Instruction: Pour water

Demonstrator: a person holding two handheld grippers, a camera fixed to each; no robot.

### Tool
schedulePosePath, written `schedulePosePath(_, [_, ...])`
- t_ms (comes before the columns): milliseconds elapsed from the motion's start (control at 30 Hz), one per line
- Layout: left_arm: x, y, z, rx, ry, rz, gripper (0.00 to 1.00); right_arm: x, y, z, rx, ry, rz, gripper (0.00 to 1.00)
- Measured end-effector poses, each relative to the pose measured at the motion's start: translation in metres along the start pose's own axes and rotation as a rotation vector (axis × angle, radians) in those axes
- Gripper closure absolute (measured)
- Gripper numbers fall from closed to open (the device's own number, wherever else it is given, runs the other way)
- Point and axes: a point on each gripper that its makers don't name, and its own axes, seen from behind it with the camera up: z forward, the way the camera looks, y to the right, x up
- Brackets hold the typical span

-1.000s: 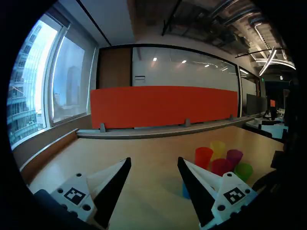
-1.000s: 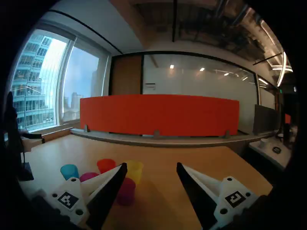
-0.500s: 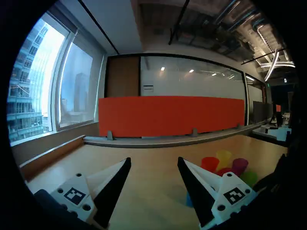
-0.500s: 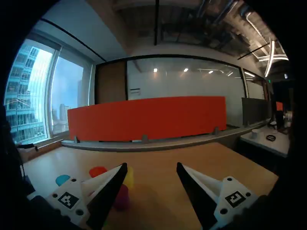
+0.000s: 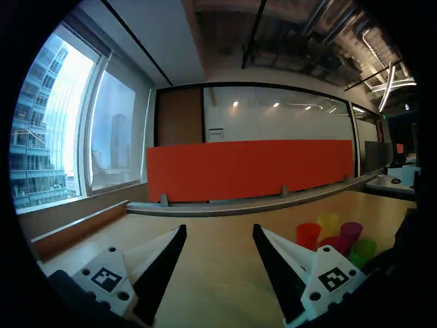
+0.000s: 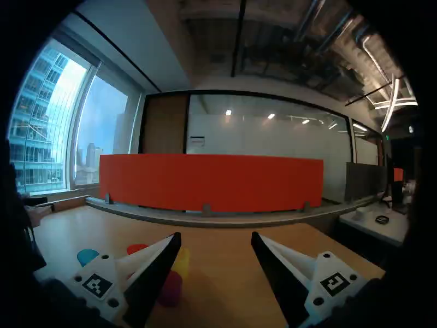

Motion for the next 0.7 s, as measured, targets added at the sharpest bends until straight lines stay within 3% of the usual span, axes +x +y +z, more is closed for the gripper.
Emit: schedulePosePath(700, [-0.041,-0.041,0.004,0.025,0.0,-0.031,0.1,0.0,0.0,0.004,-0.049,-0.014,-0.027,0.01])
